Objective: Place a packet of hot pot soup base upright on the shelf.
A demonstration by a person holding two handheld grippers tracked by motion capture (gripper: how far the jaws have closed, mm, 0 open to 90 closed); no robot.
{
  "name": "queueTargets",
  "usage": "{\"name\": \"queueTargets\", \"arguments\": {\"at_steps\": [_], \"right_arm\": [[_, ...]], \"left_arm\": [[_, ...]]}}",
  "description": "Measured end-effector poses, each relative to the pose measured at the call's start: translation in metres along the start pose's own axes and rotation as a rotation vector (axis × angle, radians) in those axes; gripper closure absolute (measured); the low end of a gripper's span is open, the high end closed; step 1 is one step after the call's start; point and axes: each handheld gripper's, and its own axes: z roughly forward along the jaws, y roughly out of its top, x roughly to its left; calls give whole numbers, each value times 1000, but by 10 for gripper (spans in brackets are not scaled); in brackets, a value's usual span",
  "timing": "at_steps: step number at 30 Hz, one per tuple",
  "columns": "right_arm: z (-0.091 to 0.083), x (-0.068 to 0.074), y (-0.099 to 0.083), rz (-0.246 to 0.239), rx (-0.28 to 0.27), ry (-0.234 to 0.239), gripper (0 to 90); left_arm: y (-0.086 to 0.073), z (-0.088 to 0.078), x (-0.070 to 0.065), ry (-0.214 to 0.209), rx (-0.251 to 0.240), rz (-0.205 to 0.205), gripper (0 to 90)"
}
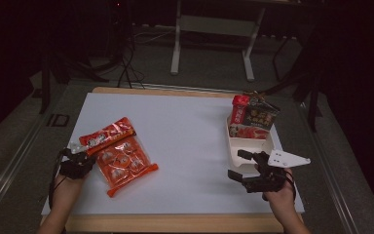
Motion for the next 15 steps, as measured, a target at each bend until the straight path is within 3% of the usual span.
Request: {"name": "queueTargets", "arguments": {"at_steps": [6, 15], "right_arm": [[0, 0, 0, 1, 2, -1, 167], [3, 2, 0, -4, 10, 12, 167]], "left_arm": [[5, 6, -5, 16, 10, 17, 900], [13, 13, -12, -44, 16, 19, 900]]}}
